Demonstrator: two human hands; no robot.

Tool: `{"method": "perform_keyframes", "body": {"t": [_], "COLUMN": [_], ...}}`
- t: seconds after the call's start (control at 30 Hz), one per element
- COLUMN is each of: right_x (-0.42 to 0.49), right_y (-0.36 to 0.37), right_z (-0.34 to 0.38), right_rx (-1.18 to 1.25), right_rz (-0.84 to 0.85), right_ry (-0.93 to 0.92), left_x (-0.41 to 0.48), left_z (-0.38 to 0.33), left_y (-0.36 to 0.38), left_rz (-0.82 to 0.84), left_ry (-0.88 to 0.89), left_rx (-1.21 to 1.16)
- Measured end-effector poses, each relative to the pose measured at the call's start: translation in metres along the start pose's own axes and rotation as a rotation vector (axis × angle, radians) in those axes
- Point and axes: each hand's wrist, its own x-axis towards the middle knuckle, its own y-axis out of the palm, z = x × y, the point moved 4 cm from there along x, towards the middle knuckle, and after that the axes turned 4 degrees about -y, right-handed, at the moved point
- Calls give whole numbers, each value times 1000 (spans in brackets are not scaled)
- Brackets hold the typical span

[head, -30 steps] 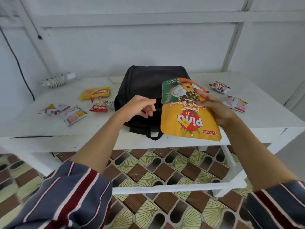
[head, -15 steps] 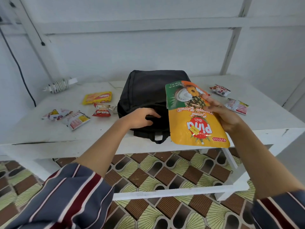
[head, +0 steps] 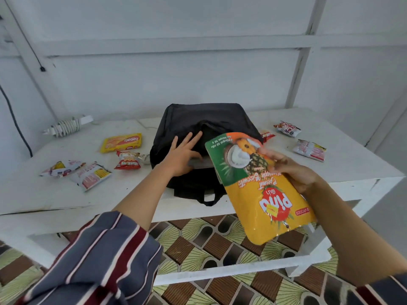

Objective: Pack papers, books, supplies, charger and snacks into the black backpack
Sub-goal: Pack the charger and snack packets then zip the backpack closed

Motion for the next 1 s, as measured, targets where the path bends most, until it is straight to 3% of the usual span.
{"method": "perform_keyframes", "body": {"t": [0.43, 1.0], "right_x": [47, 117], "right_y": [21, 45], "right_z": [-14, -5], "right_rx": [-193, -301], "right_rz": [-61, -243], "right_ry": [160, 115], "left_x": [46, 87], "left_z": [44, 48], "left_y": [-18, -100], "left_rz": [101, -56], "left_ry": [96, 174], "left_rx": [-16, -267]}}
